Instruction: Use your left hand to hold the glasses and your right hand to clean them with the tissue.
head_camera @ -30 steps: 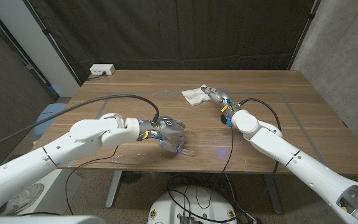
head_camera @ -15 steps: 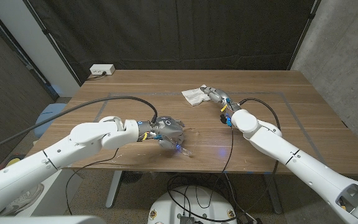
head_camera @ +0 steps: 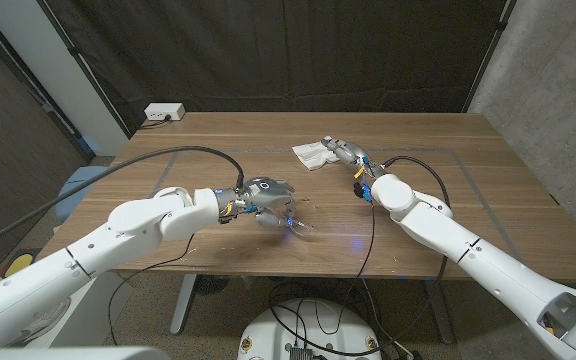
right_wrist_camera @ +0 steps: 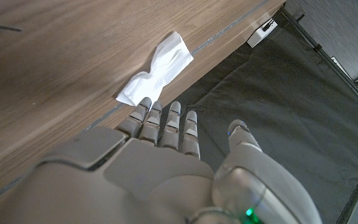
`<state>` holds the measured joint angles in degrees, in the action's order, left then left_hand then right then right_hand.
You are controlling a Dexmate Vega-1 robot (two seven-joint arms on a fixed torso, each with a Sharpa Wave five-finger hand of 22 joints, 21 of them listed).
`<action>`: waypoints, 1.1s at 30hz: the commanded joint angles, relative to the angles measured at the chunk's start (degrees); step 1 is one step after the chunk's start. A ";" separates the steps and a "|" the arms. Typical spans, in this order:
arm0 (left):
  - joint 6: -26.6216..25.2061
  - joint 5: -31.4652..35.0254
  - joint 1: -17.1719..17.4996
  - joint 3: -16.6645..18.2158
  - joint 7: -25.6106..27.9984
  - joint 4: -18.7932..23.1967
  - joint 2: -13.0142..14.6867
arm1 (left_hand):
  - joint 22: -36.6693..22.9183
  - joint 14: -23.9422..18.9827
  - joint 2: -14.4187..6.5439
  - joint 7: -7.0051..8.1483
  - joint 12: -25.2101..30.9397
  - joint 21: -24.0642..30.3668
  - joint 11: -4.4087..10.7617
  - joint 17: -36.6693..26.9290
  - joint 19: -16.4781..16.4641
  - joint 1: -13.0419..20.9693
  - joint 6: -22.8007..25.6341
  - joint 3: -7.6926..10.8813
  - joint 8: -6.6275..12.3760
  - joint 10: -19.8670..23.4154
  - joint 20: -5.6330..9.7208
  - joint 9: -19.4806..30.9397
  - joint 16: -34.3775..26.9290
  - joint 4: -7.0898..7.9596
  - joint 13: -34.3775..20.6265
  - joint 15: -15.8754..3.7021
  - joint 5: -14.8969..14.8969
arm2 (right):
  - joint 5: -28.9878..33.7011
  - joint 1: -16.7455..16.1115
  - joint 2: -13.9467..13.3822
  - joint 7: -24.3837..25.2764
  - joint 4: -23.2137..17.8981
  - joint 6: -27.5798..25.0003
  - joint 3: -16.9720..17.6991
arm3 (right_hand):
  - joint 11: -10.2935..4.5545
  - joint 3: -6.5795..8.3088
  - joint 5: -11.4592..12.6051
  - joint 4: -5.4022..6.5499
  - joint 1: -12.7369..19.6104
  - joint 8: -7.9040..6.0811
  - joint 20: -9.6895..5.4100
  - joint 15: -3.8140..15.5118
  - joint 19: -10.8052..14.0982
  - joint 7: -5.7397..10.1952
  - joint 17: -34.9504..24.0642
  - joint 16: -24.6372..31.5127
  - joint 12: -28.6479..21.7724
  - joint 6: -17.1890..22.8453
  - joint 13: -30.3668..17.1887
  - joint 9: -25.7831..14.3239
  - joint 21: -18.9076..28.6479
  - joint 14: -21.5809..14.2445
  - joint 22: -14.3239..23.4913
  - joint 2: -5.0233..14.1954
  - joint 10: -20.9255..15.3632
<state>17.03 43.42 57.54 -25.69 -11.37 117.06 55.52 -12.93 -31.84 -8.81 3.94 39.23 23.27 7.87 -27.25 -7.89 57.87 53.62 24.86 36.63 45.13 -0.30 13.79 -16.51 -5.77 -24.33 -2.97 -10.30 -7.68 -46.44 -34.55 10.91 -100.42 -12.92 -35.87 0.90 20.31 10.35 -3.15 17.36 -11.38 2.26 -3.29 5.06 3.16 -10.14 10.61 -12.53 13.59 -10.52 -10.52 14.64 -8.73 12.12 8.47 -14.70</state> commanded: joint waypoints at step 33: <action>-7.85 -42.07 5.43 12.85 -1.72 -6.32 -11.50 | -1.11 -4.97 -0.45 -6.59 4.48 2.76 -4.10 -3.81 -1.63 3.00 5.78 1.96 5.02 3.64 0.33 3.59 -2.96 -1.87 -2.48 -7.41 0.09 | 17.64 10.89 3.28 -0.91 2.78 -6.82 -9.31 | -1.15 0.72 -0.25 -2.72 4.61 0.35 -0.22 1.75 2.21 -0.07 -0.04 -0.16 0.46 0.60 -0.10 -0.31 0.54 -1.76 0.09 -0.65 -0.29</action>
<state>10.68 15.87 61.36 -15.83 -10.22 111.54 45.60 -13.73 -36.17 -7.71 2.78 43.05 25.67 3.99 -30.91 -9.22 58.99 53.33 26.43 38.71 48.39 0.00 16.68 -19.08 -7.35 -26.49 -3.37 -10.07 3.39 -39.87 -32.39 11.27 -98.56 -16.80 -41.04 -0.32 21.25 10.35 -5.71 21.74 -11.38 2.34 -1.36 7.64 2.96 -10.01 10.81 -12.29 14.44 -10.52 -10.52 15.13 -11.25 12.12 8.32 -15.50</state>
